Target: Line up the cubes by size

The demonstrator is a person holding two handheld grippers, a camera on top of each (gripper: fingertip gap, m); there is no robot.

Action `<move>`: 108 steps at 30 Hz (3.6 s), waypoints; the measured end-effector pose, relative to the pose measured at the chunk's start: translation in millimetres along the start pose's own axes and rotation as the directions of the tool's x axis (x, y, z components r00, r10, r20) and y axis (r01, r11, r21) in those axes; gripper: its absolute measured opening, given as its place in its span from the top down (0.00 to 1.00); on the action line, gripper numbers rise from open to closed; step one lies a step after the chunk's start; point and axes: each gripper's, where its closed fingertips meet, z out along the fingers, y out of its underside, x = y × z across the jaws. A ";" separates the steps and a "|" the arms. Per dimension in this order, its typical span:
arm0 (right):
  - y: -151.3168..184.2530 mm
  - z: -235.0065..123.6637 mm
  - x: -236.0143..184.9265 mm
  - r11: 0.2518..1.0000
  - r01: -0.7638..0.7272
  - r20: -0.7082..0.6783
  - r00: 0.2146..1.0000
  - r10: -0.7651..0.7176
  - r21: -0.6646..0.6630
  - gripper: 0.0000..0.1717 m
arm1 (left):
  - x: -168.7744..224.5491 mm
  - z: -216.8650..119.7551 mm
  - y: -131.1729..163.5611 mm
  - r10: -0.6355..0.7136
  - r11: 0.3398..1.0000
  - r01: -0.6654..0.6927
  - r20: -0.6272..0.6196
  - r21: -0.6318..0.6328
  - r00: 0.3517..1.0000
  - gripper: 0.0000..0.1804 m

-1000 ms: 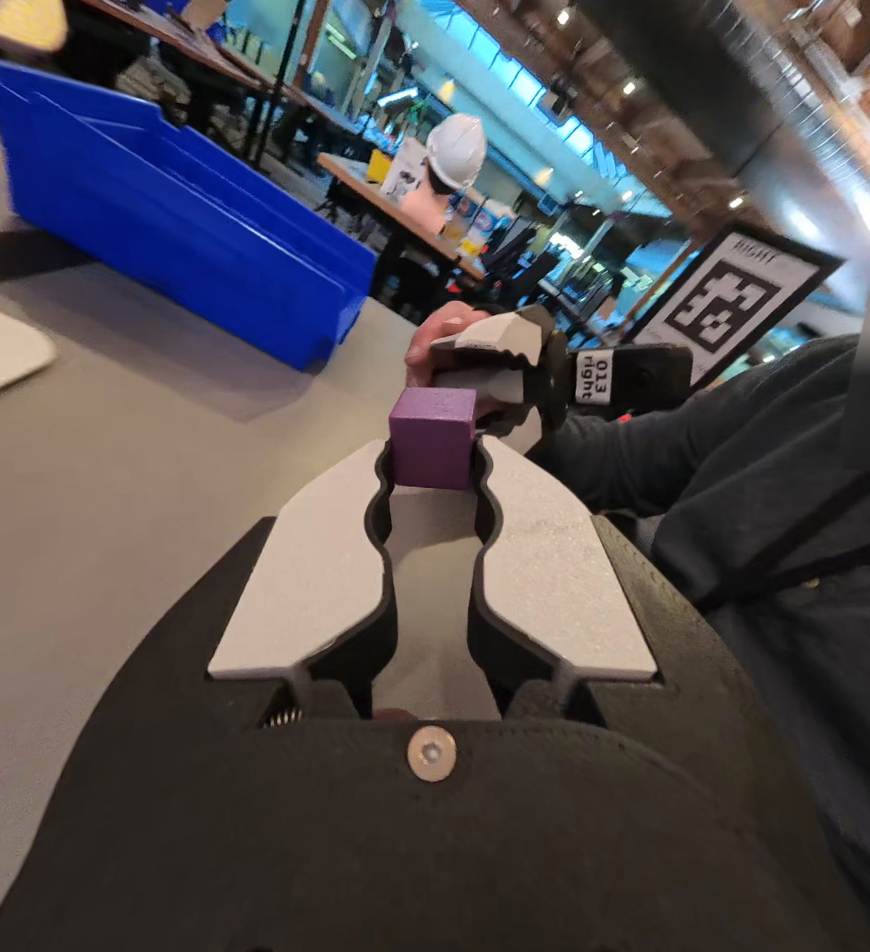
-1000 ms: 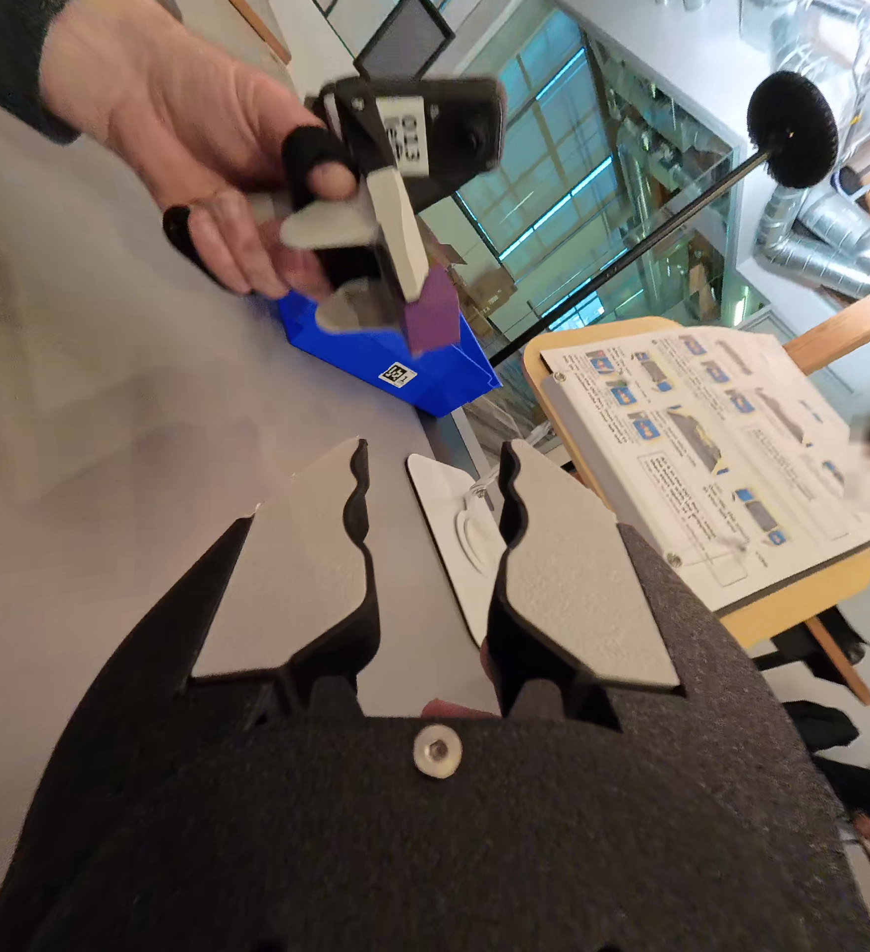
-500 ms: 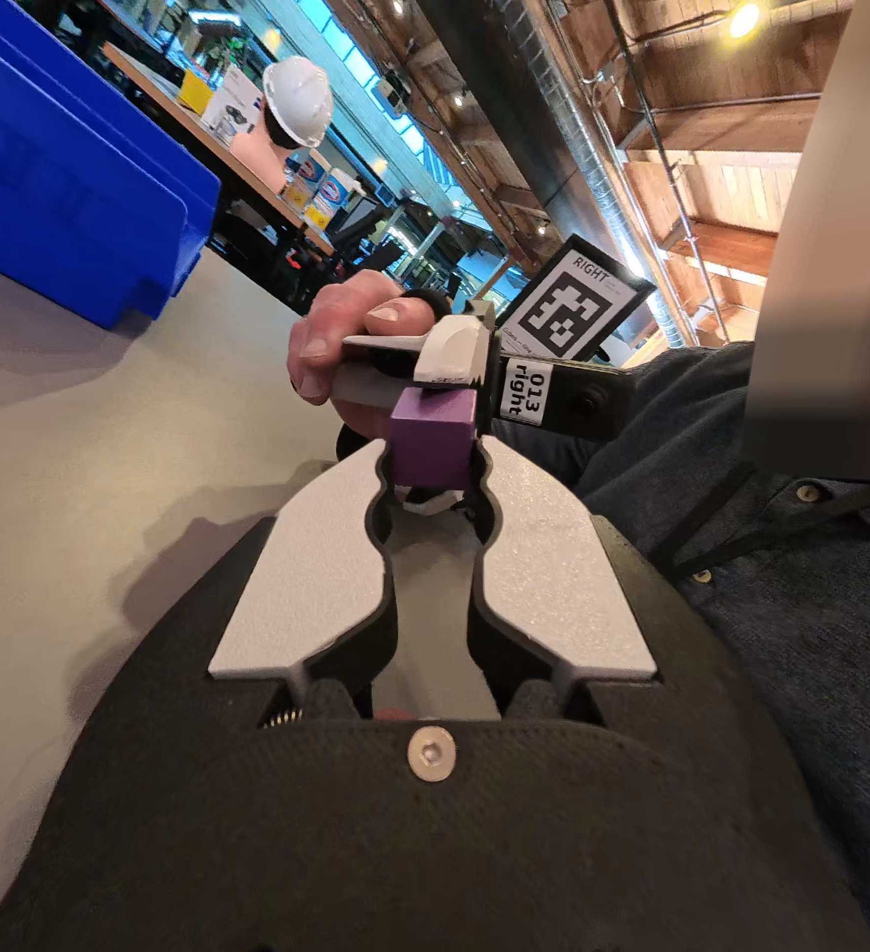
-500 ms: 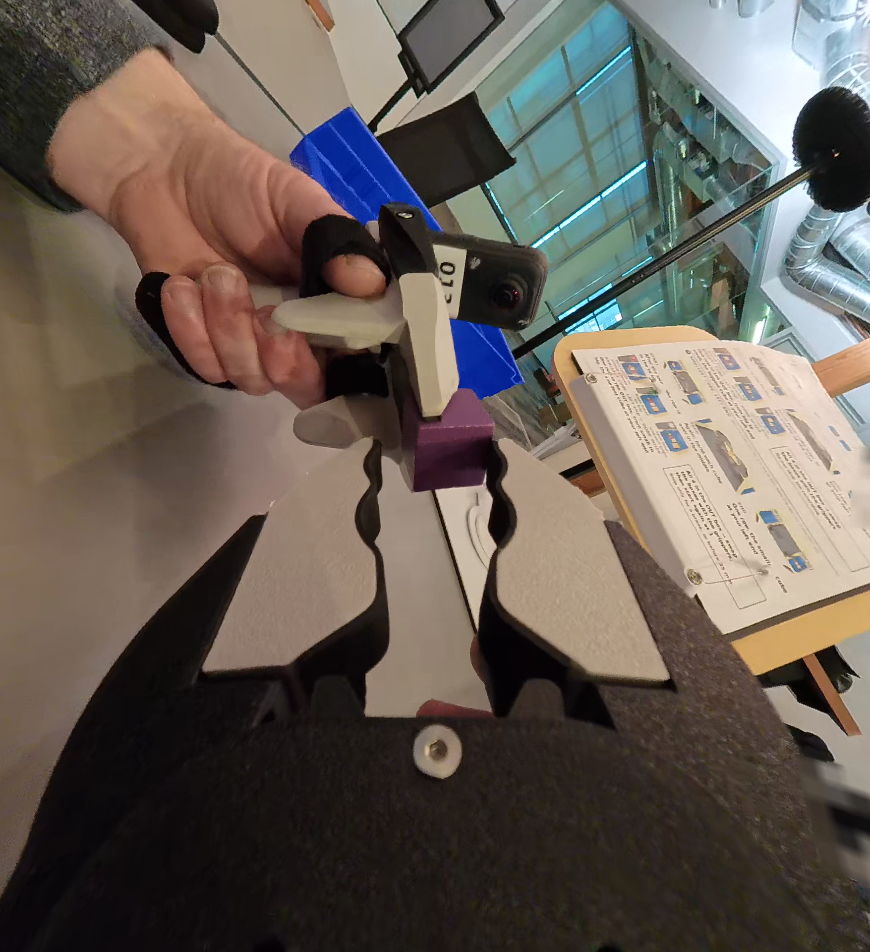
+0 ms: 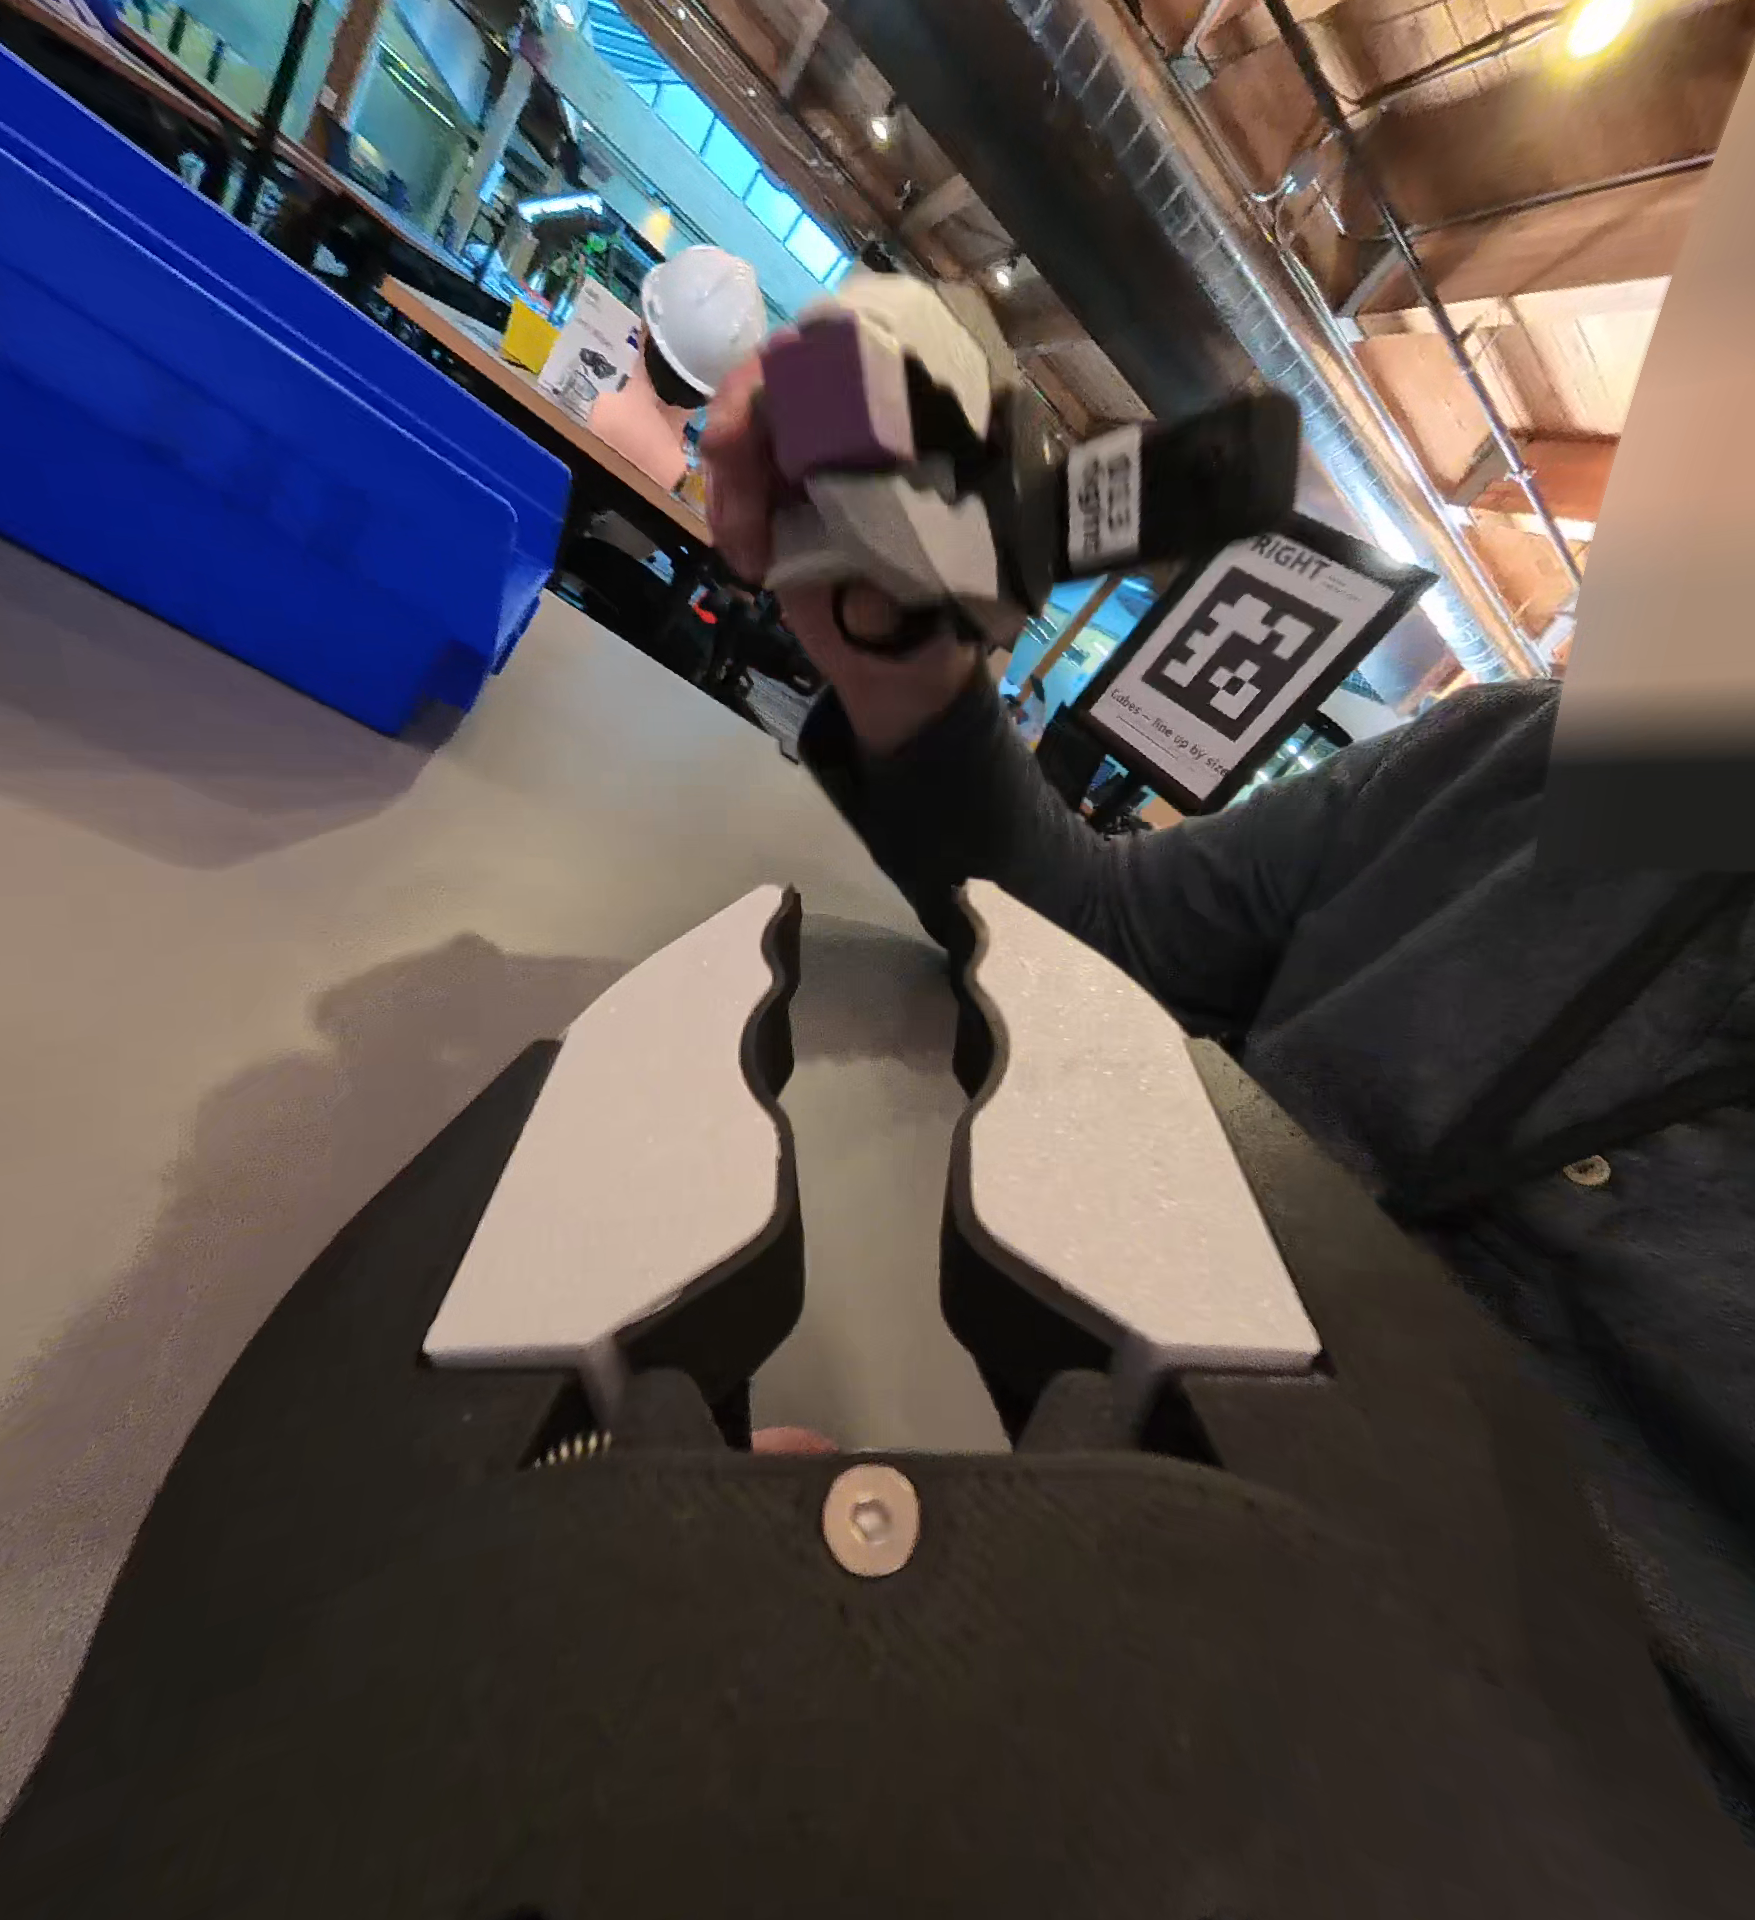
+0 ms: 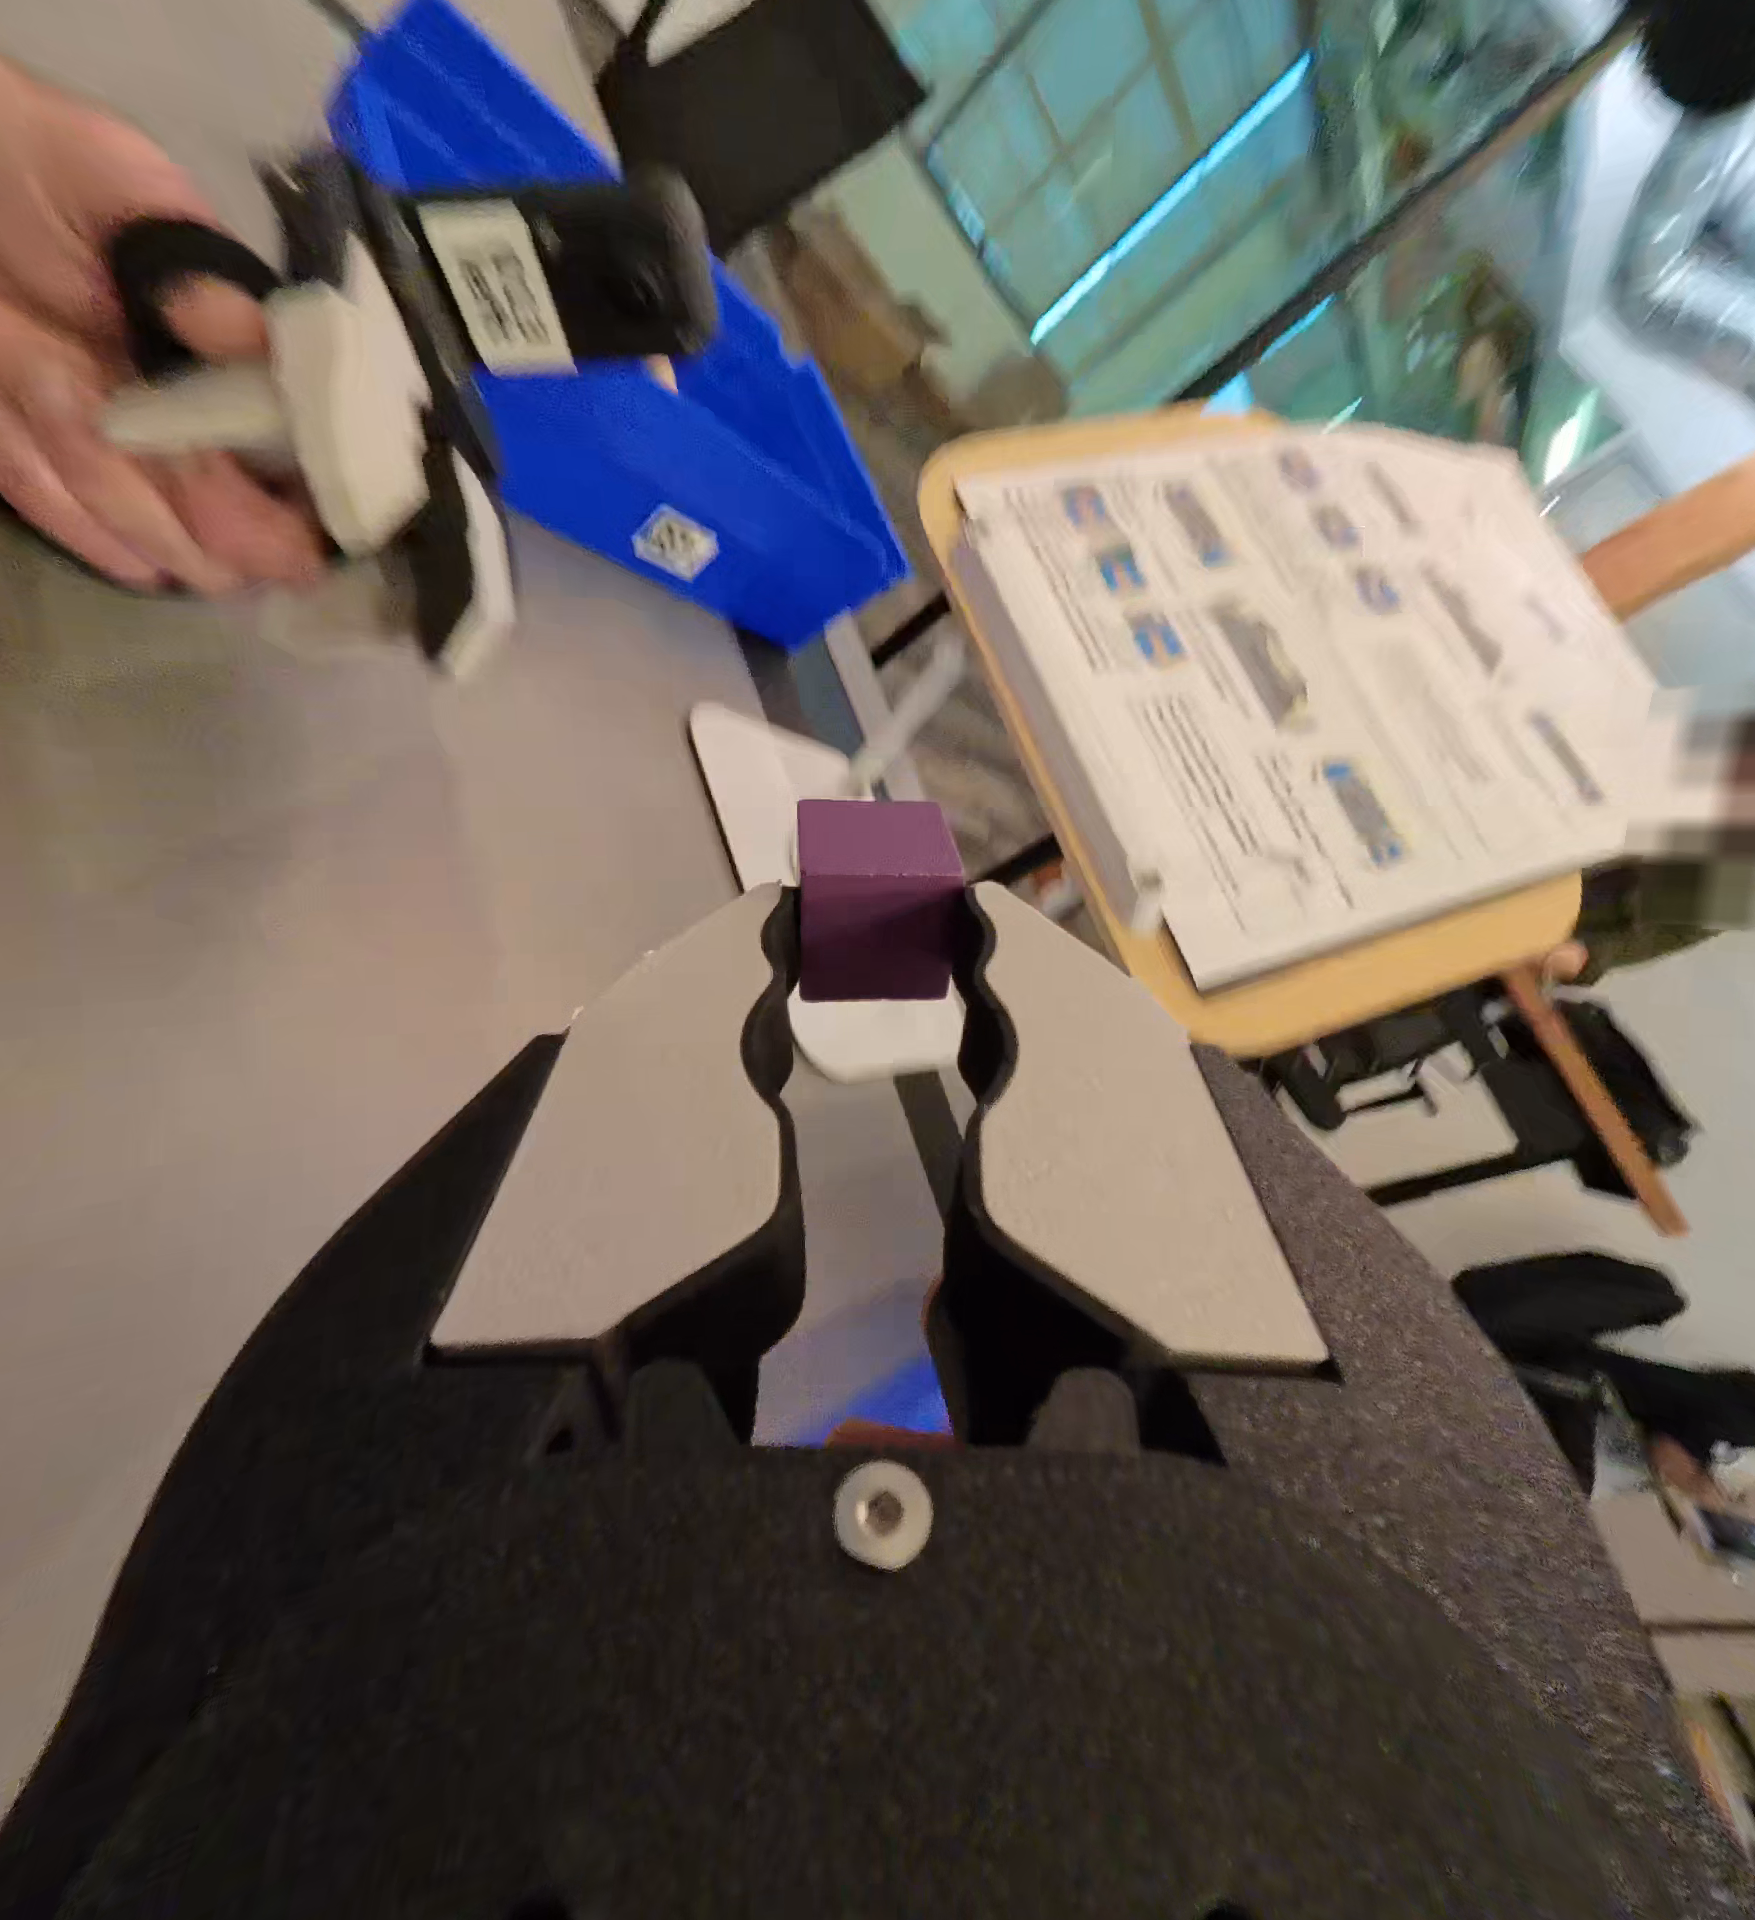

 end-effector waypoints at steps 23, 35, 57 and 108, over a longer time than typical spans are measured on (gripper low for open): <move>288.6 23.4 59.9 0.710 0.188 0.555 0.764 0.328 -0.678 0.84 | -4.0 -9.9 -15.3 0.011 0.992 -0.003 -0.056 0.127 0.998 0.96; 302.7 33.3 43.1 0.679 0.255 0.632 0.670 0.389 -0.689 0.84 | -3.8 -8.2 -14.8 0.004 0.992 0.005 -0.070 0.126 0.998 0.95; 303.3 32.0 53.7 0.642 0.324 0.647 0.672 0.360 -0.694 0.77 | -1.1 -5.6 -12.4 0.016 0.994 -0.006 -0.090 0.109 0.996 0.95; 5.9 92.4 -106.3 0.925 -0.368 0.155 0.923 0.351 0.093 0.83 | -79.2 -291.3 -104.9 0.858 0.418 -0.082 0.363 -0.905 0.364 0.57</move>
